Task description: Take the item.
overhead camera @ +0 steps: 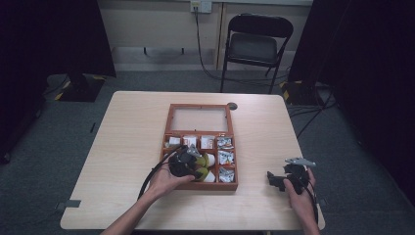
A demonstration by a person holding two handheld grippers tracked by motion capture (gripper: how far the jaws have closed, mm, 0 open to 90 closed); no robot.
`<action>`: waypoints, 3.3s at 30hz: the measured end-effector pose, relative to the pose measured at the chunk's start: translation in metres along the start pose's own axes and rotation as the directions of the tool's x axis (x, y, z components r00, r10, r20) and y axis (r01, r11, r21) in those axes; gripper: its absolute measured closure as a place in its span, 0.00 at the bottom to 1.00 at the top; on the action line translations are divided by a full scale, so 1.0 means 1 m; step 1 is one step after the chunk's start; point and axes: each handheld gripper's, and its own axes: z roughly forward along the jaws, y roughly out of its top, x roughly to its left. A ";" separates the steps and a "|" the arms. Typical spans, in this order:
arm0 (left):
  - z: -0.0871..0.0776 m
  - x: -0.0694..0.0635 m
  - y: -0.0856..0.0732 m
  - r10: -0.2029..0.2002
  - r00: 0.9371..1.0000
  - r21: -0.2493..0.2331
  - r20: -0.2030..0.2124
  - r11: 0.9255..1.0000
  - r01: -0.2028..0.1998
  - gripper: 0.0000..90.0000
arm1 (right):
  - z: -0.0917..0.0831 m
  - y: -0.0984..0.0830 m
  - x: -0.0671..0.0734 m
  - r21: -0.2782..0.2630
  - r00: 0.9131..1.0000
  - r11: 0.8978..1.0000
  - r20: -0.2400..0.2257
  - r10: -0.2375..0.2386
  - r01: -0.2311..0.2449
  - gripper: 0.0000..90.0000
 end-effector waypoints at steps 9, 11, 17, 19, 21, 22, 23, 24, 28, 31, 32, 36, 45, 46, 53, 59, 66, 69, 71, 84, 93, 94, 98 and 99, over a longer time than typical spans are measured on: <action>-0.002 0.001 -0.001 -0.012 1.000 -0.026 0.020 1.000 0.012 0.62 | 0.000 0.000 0.000 0.000 1.000 1.000 0.000 -0.001 0.001 0.00; -0.003 0.001 -0.001 -0.005 1.000 -0.035 0.020 0.999 0.005 0.61 | 0.000 0.000 0.000 0.000 1.000 1.000 0.000 -0.001 0.001 0.00; -0.006 0.002 -0.001 -0.005 0.999 -0.070 0.037 0.998 0.008 0.61 | 0.000 0.000 0.000 0.000 1.000 1.000 0.000 0.000 0.000 0.00; -0.007 0.002 -0.001 -0.003 1.000 -0.079 0.031 0.997 0.006 0.61 | 0.000 0.000 0.000 0.000 1.000 1.000 0.000 -0.001 0.001 0.00; -0.008 0.001 -0.001 -0.005 1.000 -0.100 0.026 0.995 0.007 0.61 | 0.000 0.000 0.000 0.000 1.000 1.000 0.000 0.000 0.000 0.00; -0.009 0.000 -0.001 -0.008 1.000 -0.110 0.029 0.994 0.011 0.61 | 0.000 0.000 0.000 0.000 1.000 1.000 0.000 -0.001 0.001 0.00; -0.010 0.000 0.000 -0.006 1.000 -0.112 0.029 0.994 0.009 0.61 | 0.000 0.000 0.000 0.000 1.000 1.000 0.000 -0.001 0.001 0.00; -0.010 0.000 0.000 -0.006 0.999 -0.117 0.032 0.993 0.009 0.61 | 0.000 0.000 0.000 0.000 1.000 1.000 0.000 0.000 0.000 0.00; -0.011 0.000 0.000 -0.006 0.999 -0.125 0.037 0.992 0.011 0.61 | 0.000 0.000 0.000 0.000 1.000 1.000 0.000 0.000 0.000 0.00; -0.011 0.000 0.000 -0.009 0.999 -0.131 0.037 0.991 0.014 0.61 | 0.000 0.000 0.000 0.000 1.000 1.000 0.000 0.000 0.000 0.00; -0.012 0.000 0.000 -0.006 0.999 -0.135 0.039 0.991 0.011 0.61 | 0.000 0.000 0.000 0.000 1.000 1.000 0.000 0.000 0.000 0.00; -0.013 -0.001 0.001 -0.002 0.999 -0.148 0.036 0.989 0.007 0.61 | 0.000 0.000 0.000 0.000 1.000 1.000 0.000 0.000 0.000 0.00; -0.018 -0.001 0.001 -0.013 0.999 -0.170 0.051 0.985 0.021 0.61 | 0.000 0.000 0.000 0.000 1.000 1.000 0.000 0.000 0.000 0.00; -0.019 -0.001 0.001 -0.011 0.999 -0.170 0.052 0.985 0.020 0.61 | 0.000 0.000 0.000 0.000 1.000 1.000 0.000 0.000 0.000 0.00; -0.024 -0.002 0.002 0.000 0.999 -0.185 0.053 0.983 0.010 0.61 | 0.000 0.000 0.000 0.001 1.000 1.000 0.000 0.000 0.000 0.00; -0.026 -0.004 0.003 -0.004 0.999 -0.210 0.053 0.978 0.015 0.61 | 0.000 0.000 0.000 0.000 1.000 1.000 0.000 0.000 0.000 0.00; -0.034 -0.008 0.007 0.022 0.999 -0.228 0.042 0.974 -0.012 0.61 | 0.000 0.000 0.000 0.000 1.000 1.000 0.000 0.000 0.000 0.00; -0.039 -0.008 0.009 0.031 0.998 -0.240 0.048 0.971 -0.018 0.61 | 0.000 0.000 0.000 0.000 1.000 1.000 0.000 0.000 0.000 0.00; -0.043 -0.007 0.009 0.032 0.998 -0.252 0.054 0.968 -0.018 0.61 | 0.000 0.000 0.000 0.000 1.000 1.000 0.000 0.000 0.000 0.00; -0.063 -0.001 0.002 0.030 0.999 -0.268 0.032 0.963 -0.020 0.61 | 0.000 0.000 0.000 0.000 1.000 1.000 0.000 0.000 0.000 0.00; -0.077 0.005 0.000 0.027 0.999 -0.298 0.030 0.955 -0.017 0.61 | 0.000 0.000 0.000 0.001 1.000 1.000 0.000 0.001 -0.001 0.00; -0.078 0.006 0.000 0.028 0.999 -0.300 0.030 0.954 -0.018 0.61 | 0.000 0.000 0.000 0.000 1.000 1.000 0.000 -0.001 0.001 0.00; -0.083 0.007 -0.001 0.026 0.999 -0.311 0.025 0.950 -0.017 0.61 | 0.000 0.000 0.000 0.000 1.000 1.000 0.000 0.000 0.000 0.00; -0.084 0.007 -0.001 0.024 0.999 -0.310 0.022 0.951 -0.016 0.61 | 0.000 0.000 0.000 0.001 1.000 1.000 0.000 0.000 0.000 0.00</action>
